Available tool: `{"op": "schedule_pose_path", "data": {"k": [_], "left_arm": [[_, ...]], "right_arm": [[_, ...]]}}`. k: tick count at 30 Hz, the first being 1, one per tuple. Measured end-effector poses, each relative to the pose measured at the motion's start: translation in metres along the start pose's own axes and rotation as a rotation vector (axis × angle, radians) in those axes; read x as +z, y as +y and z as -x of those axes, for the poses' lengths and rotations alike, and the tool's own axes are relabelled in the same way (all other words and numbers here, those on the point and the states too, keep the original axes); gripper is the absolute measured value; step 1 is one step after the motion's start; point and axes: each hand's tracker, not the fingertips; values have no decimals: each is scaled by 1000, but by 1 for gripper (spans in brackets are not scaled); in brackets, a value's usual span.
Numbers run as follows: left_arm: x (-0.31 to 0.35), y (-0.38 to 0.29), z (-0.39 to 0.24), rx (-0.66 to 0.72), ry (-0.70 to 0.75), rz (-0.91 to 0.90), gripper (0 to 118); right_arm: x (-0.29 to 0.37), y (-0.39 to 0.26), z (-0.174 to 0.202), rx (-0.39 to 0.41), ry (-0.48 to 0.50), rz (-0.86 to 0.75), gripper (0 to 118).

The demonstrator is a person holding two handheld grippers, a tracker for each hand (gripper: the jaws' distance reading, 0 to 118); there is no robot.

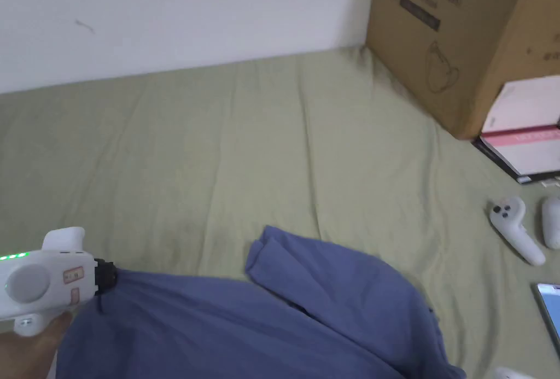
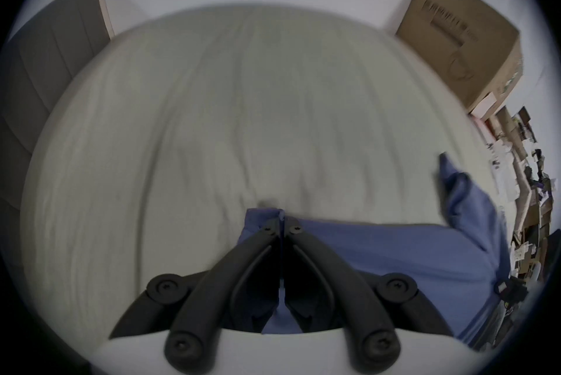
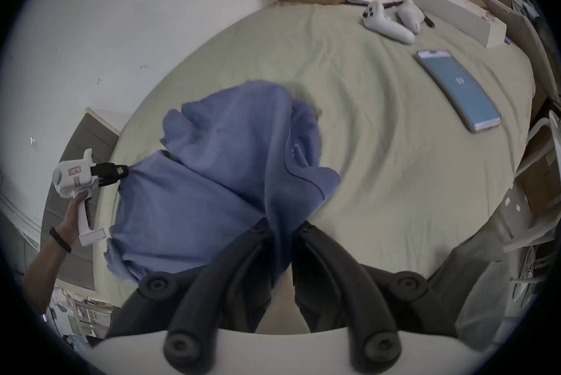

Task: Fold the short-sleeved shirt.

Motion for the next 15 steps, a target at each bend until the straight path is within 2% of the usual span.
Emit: {"op": "schedule_pose_path", "data": {"k": [2,3,7,9,15], "left_arm": [[48,6,7,36,-42,-81,0],[74,6,10,49,-62,-125,0],[178,10,14,13,-82,-314,0],[228,13,18,27,-73,-397,0],[352,25,31,64,-60,-606,0]], "right_arm": [[17,6,9,24,78,-71,8],[28,12,19,53,78,-115,8],[61,44,58,238,146,-218,7],[75,64,74,304,181,-273,7],[118,138,107,395,244,-433,7]]}}
